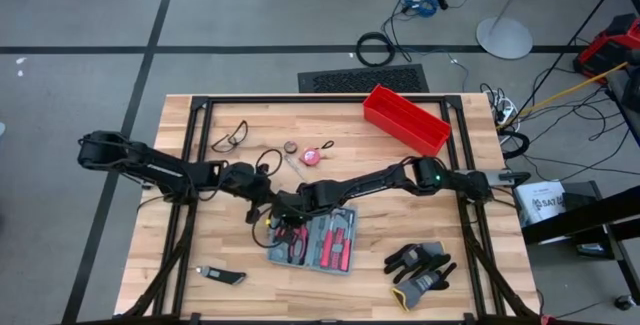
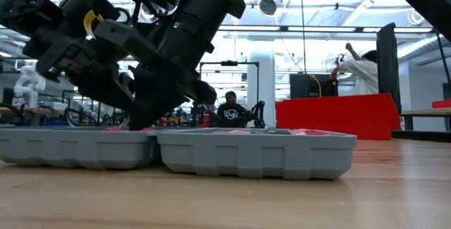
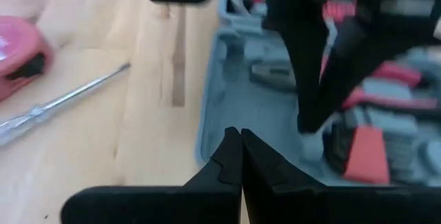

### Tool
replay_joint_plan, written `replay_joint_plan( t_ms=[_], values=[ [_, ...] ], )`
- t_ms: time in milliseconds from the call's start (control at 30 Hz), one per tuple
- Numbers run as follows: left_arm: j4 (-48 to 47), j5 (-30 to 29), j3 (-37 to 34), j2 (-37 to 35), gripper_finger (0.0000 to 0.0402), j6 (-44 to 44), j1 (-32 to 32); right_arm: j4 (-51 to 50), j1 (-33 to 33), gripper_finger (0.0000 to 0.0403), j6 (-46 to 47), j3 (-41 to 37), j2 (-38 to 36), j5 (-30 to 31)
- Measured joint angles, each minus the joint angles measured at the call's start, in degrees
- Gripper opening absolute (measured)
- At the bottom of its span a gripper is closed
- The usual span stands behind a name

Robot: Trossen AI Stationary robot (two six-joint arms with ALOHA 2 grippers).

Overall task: Prefit tool cases
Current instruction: Adjust the hex key on the toolbox

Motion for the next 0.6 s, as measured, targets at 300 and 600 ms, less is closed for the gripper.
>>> replay_joint_plan(
  t_ms=[300,600],
  values=[
    [6.1,3.6,1.9,11.0,0.0000,8.5,0.0,-1.0,0.1,0.0000,-1.6,0.0,-0.1,0.0],
    [7.4,-0.2,6.0,19.7,0.0000,6.7,0.1,-2.1,1.1,0.0000,-2.7,-0.1,-0.3,-1.7]
  ],
)
